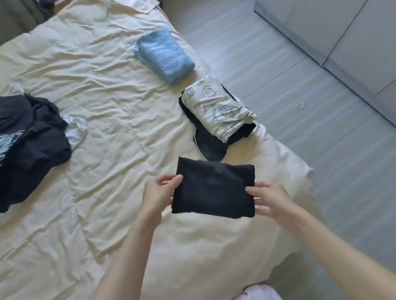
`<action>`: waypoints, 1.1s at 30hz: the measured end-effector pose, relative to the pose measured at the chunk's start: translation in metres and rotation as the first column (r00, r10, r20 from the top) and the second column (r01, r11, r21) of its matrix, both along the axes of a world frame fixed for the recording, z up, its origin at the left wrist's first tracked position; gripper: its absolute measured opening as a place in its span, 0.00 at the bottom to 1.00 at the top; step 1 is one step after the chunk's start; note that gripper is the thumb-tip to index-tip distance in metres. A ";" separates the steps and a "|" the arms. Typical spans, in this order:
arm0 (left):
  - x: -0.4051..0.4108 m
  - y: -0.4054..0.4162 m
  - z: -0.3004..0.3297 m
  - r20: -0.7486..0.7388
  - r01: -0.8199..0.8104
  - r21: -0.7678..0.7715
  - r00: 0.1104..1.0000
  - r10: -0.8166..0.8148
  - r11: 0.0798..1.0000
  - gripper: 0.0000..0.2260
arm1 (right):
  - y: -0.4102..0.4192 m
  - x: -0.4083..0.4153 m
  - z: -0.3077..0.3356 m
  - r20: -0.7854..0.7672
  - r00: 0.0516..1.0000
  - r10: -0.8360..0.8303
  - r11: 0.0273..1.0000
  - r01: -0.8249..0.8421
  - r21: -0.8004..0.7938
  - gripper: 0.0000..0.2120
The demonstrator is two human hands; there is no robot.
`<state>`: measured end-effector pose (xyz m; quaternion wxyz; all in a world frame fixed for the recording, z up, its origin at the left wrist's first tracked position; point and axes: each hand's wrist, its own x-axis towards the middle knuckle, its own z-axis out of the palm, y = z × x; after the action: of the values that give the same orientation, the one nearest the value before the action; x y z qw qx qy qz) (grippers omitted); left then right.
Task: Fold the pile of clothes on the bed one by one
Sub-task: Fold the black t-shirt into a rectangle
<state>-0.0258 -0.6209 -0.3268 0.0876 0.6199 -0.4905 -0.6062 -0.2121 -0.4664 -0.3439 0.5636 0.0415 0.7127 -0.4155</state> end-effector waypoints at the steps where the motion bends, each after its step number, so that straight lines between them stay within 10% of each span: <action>1: -0.024 -0.022 -0.003 0.016 0.026 -0.044 1.000 -0.025 0.999 0.09 | -0.016 -0.015 -0.004 0.012 0.999 -0.034 0.999 0.034 -0.020 0.09; 15: -0.263 -0.229 -0.077 0.348 0.450 -0.453 0.884 -0.313 0.770 0.07 | -0.176 -0.123 -0.081 0.153 0.896 -0.417 0.887 0.438 -0.148 0.09; 21: -0.271 -0.223 -0.117 0.430 0.436 -0.443 0.870 -0.241 0.783 0.10 | -0.182 -0.130 -0.101 0.060 0.947 -0.315 0.938 0.320 -0.130 0.05; 24: -0.267 -0.203 -0.117 0.384 0.479 -0.585 0.874 -0.296 0.655 0.16 | -0.166 -0.135 -0.104 -0.265 0.956 -0.128 0.989 0.103 -0.105 0.06; 28: -0.248 -0.166 -0.123 0.544 0.668 -0.716 0.716 -0.437 0.203 0.19 | -0.152 -0.146 -0.105 -0.894 0.448 0.001 0.958 -0.256 -0.127 0.09; 31: -0.241 -0.157 -0.135 0.687 0.851 -0.496 0.506 -0.522 0.172 0.23 | -0.163 -0.158 -0.114 -0.987 0.035 0.157 0.827 -0.550 0.112 0.18; 33: -0.242 -0.161 -0.143 0.746 0.906 -0.385 0.419 -0.518 0.178 0.23 | -0.169 -0.166 -0.120 -0.914 -0.034 0.405 0.679 -0.658 0.325 0.22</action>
<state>-0.2680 -0.7816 -0.4697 -0.0859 0.3189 -0.9338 -0.1375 -0.3782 -0.6358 -0.4636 0.1203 -0.5580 0.8039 -0.1672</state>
